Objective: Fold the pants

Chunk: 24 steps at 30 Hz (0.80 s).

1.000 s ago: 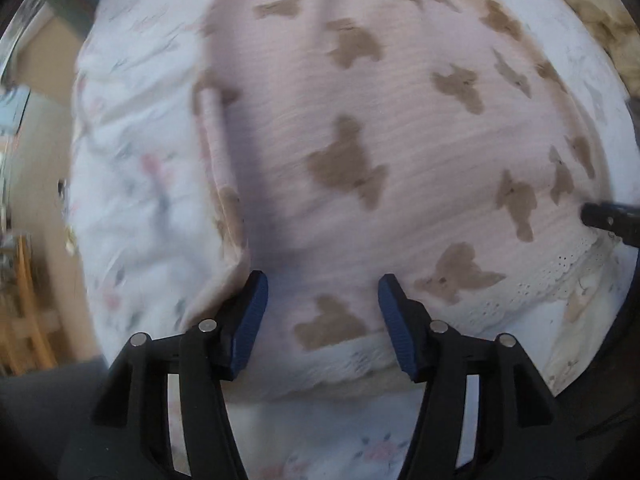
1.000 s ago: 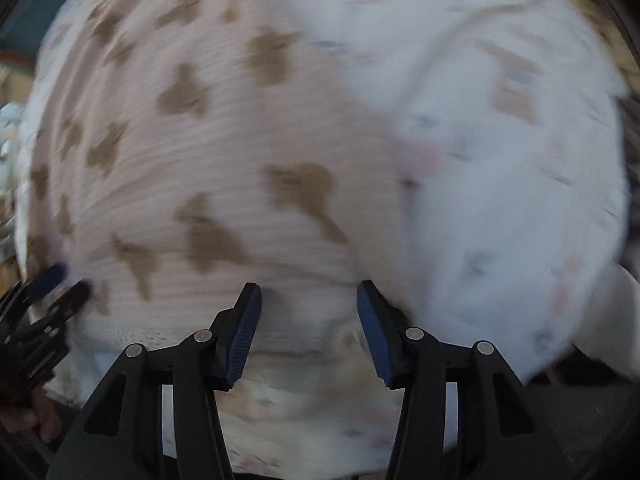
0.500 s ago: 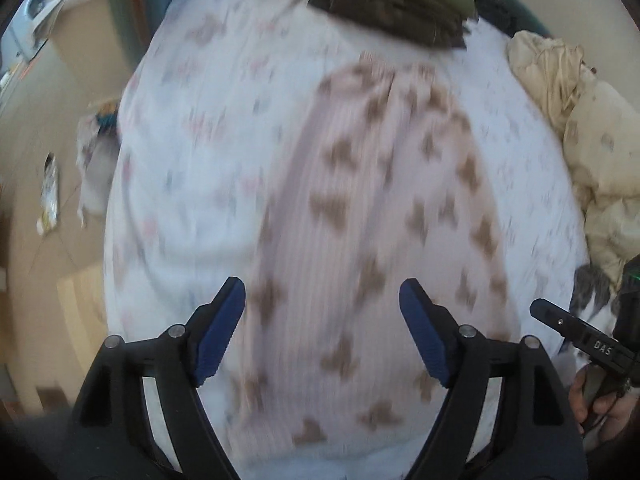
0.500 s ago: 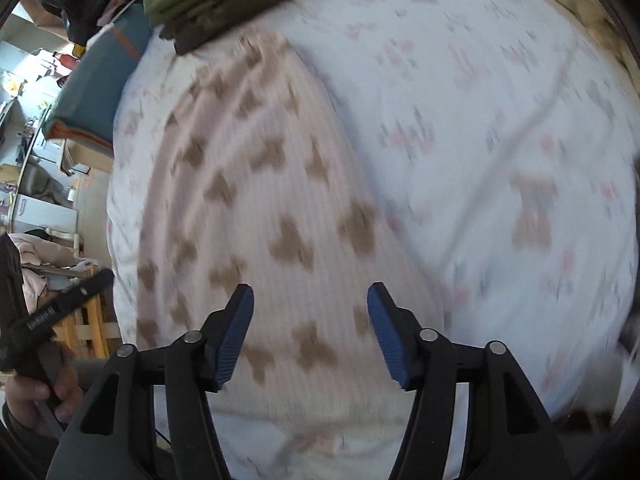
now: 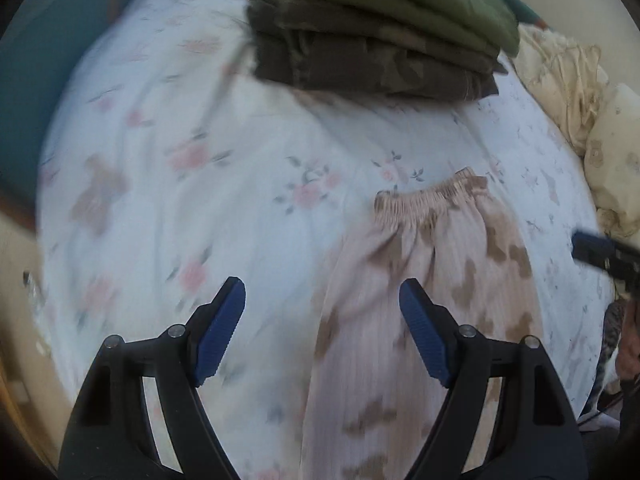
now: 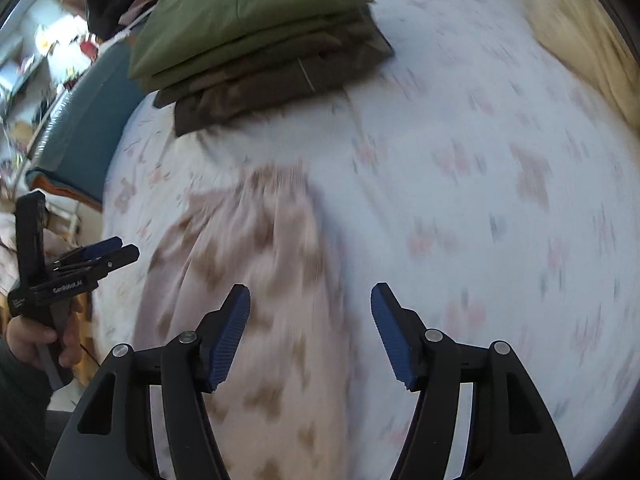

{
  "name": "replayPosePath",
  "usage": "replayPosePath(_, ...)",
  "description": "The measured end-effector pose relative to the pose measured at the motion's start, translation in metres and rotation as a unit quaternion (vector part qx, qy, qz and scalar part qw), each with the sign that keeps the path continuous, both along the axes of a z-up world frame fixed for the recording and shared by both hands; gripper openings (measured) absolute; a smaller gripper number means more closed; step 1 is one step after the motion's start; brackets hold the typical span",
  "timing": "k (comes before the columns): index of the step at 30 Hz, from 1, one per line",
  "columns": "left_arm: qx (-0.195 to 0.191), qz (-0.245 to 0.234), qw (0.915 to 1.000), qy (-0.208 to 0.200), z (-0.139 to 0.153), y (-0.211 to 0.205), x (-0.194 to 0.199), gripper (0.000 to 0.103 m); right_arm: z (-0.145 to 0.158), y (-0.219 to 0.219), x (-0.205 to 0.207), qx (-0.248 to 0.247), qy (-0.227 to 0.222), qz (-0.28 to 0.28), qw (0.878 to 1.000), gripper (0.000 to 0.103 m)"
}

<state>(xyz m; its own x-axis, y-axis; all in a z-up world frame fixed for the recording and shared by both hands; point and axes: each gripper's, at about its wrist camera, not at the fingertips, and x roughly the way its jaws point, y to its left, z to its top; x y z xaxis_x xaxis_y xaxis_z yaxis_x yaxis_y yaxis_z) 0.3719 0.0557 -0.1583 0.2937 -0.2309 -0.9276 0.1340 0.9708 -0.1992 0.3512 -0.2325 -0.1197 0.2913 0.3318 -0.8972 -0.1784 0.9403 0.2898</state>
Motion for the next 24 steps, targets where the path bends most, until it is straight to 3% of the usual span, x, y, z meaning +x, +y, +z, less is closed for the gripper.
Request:
replayPosePath(5,-0.011,-0.044,0.9988,0.020,-0.025,-0.029,0.028,0.075,-0.036,0.021,0.057,-0.007,0.021,0.000,1.000,0.065)
replayPosePath(10,0.007,-0.112,0.9934,0.022,-0.040,-0.058,0.033,0.071,-0.074,0.034,0.077,0.009,0.046,0.024,0.999,0.062)
replayPosePath(11,0.002,-0.120,0.9926,0.019,-0.040,-0.061,0.035,0.071,-0.076,0.034,0.076,0.020,0.038,0.034,0.999,0.042)
replayPosePath(12,-0.006,-0.123,0.9922,0.019,-0.040,-0.062,0.036,0.071,-0.075,0.034,0.075,0.021,0.029,0.046,0.998,0.007)
replayPosePath(13,-0.016,-0.125,0.9918,0.021,-0.040,-0.063,0.039,0.071,-0.075,0.033,0.074,0.014,0.020,0.052,0.998,0.005)
replayPosePath(16,0.014,-0.131,0.9913,0.009,-0.040,-0.069,0.046,0.069,-0.071,0.016,0.073,0.001,-0.010,0.043,0.999,0.003)
replayPosePath(19,0.013,-0.142,0.9897,0.010,-0.038,-0.075,0.052,0.061,-0.070,0.014,0.070,0.023,-0.006,0.054,0.998,0.003)
replayPosePath(22,0.010,-0.154,0.9880,0.009,-0.037,-0.082,0.055,0.060,-0.075,0.015,0.073,0.027,0.022,0.042,0.998,0.008)
replayPosePath(23,0.019,-0.160,0.9869,0.008,-0.038,-0.084,0.055,0.050,-0.077,0.013,0.075,0.034,0.034,0.039,0.998,0.010)
replayPosePath(24,0.026,-0.165,0.9860,0.008,-0.041,-0.084,0.056,0.028,-0.076,0.012,0.074,0.038,0.034,0.040,0.998,0.010)
